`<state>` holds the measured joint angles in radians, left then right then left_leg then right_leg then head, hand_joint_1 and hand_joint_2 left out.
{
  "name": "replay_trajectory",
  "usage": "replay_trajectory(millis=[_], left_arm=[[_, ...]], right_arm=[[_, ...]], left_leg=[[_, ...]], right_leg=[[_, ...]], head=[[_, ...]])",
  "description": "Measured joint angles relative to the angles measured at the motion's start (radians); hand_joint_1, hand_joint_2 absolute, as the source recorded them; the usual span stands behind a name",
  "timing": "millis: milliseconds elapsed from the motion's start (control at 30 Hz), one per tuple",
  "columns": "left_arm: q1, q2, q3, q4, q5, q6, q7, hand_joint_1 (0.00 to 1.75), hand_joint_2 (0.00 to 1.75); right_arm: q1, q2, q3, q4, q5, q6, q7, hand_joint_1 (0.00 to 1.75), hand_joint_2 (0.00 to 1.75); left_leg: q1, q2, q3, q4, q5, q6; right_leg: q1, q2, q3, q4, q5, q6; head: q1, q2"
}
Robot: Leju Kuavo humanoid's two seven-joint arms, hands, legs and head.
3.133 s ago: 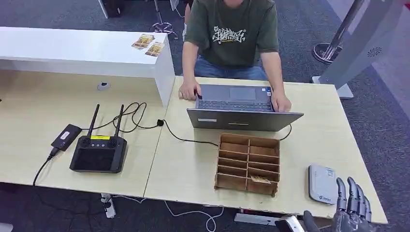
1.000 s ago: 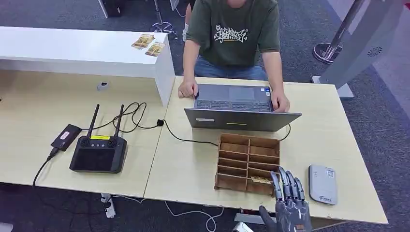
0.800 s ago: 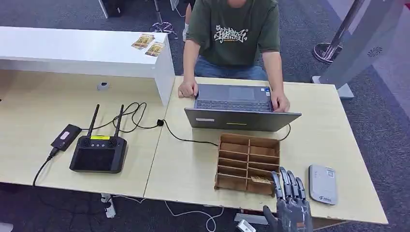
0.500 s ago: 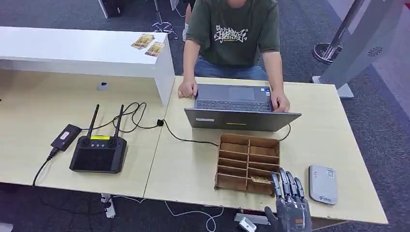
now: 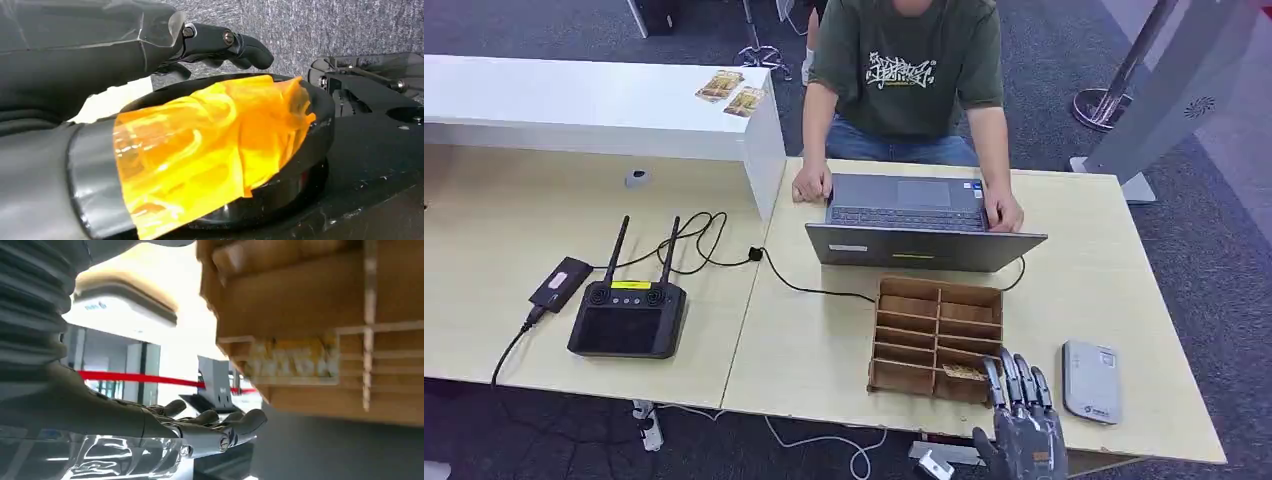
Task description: Pass the card to the sensor for recognition and then transmit it.
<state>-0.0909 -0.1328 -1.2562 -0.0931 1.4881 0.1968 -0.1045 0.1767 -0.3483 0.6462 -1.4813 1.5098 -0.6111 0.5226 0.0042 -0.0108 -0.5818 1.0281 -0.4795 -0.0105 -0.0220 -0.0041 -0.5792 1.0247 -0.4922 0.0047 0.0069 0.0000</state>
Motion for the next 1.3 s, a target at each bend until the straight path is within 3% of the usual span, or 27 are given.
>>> replay_trajectory(millis=[267,567,767,1000,1300], left_arm=[[0.0,0.0,0.0,0.0,0.0,-0.003,0.0,0.0,0.0],[-0.002,0.003,-0.017,-0.004,-0.001,-0.006,0.0,0.0,0.0],[-0.003,0.006,-0.025,-0.007,-0.002,-0.007,0.002,0.0,0.0],[-0.003,0.006,-0.025,-0.007,-0.001,-0.008,0.002,0.0,0.0],[-0.002,0.006,-0.025,-0.007,0.002,-0.008,0.0,0.0,0.0]], right_arm=[[-0.01,0.002,0.002,-0.061,0.045,-0.028,-0.032,0.0,1.75],[-0.081,0.03,-0.005,-0.027,-0.071,0.001,-0.168,0.0,1.75],[-0.115,0.058,-0.028,0.021,-0.08,0.018,-0.208,0.0,1.75],[-0.115,0.068,-0.047,0.036,-0.079,0.046,-0.216,0.0,1.75],[-0.064,0.061,-0.048,0.003,-0.156,0.11,-0.161,0.0,1.75]], left_leg=[[0.0,0.0,0.0,0.0,0.0,0.0],[0.0,0.0,0.0,0.0,0.0,0.0],[0.0,0.0,0.0,0.0,0.0,0.0],[0.0,0.0,0.0,0.0,0.0,0.0],[0.0,0.0,0.0,0.0,0.0,0.0]], right_leg=[[0.0,0.0,0.0,0.0,0.0,0.0],[0.0,0.0,0.0,0.0,0.0,0.0],[0.0,0.0,0.0,0.0,0.0,0.0],[0.0,0.0,0.0,0.0,0.0,0.0],[0.0,0.0,0.0,0.0,0.0,0.0]], head=[[0.0,0.0],[0.0,0.0],[0.0,0.0],[0.0,0.0],[0.0,0.0]])
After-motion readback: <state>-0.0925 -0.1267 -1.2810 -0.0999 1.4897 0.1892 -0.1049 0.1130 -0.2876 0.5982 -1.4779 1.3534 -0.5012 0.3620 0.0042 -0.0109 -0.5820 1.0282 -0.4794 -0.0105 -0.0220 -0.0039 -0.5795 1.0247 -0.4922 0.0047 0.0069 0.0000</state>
